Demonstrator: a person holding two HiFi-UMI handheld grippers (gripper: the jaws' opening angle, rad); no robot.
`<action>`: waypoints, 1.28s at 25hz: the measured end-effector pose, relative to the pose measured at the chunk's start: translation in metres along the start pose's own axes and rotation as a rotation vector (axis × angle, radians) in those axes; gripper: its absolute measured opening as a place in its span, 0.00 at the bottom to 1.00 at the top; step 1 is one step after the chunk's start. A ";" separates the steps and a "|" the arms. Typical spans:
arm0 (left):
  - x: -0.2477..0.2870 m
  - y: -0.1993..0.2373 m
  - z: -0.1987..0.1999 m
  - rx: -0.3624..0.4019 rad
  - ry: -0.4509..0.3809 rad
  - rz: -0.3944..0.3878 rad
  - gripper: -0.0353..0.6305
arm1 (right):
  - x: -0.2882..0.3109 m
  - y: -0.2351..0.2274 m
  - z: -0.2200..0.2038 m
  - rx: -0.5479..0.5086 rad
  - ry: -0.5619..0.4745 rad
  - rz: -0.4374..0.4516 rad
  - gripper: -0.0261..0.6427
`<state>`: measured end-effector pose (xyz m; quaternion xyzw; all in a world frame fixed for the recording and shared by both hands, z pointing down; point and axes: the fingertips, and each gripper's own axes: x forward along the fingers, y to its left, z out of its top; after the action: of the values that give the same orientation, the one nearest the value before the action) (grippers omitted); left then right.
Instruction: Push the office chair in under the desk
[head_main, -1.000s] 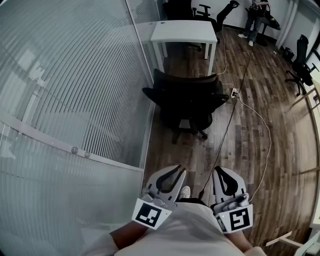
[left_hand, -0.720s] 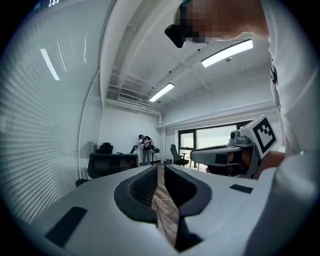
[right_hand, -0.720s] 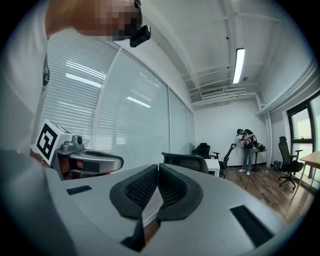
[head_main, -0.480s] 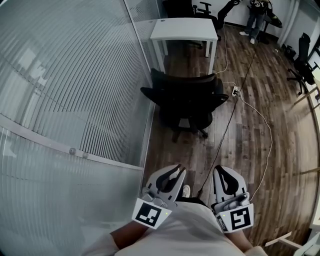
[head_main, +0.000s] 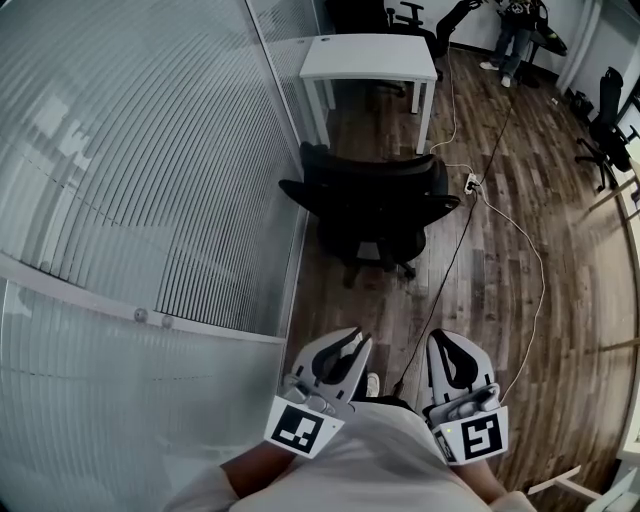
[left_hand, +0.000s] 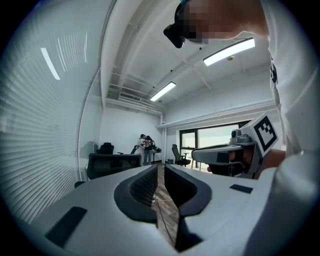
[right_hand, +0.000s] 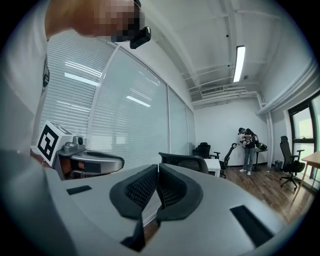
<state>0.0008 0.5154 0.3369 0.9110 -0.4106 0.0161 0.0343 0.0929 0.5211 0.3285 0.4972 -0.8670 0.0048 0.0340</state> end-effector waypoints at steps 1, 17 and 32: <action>0.002 0.003 0.000 0.002 0.004 0.000 0.15 | 0.004 -0.001 0.000 -0.003 0.000 0.000 0.09; 0.052 0.073 0.007 0.000 -0.009 -0.006 0.15 | 0.084 -0.024 0.007 -0.031 0.016 0.002 0.09; 0.077 0.130 0.002 0.192 0.092 -0.099 0.15 | 0.154 -0.020 0.018 -0.051 0.018 -0.012 0.09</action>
<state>-0.0456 0.3718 0.3459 0.9275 -0.3598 0.0955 -0.0335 0.0317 0.3774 0.3196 0.5014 -0.8634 -0.0131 0.0547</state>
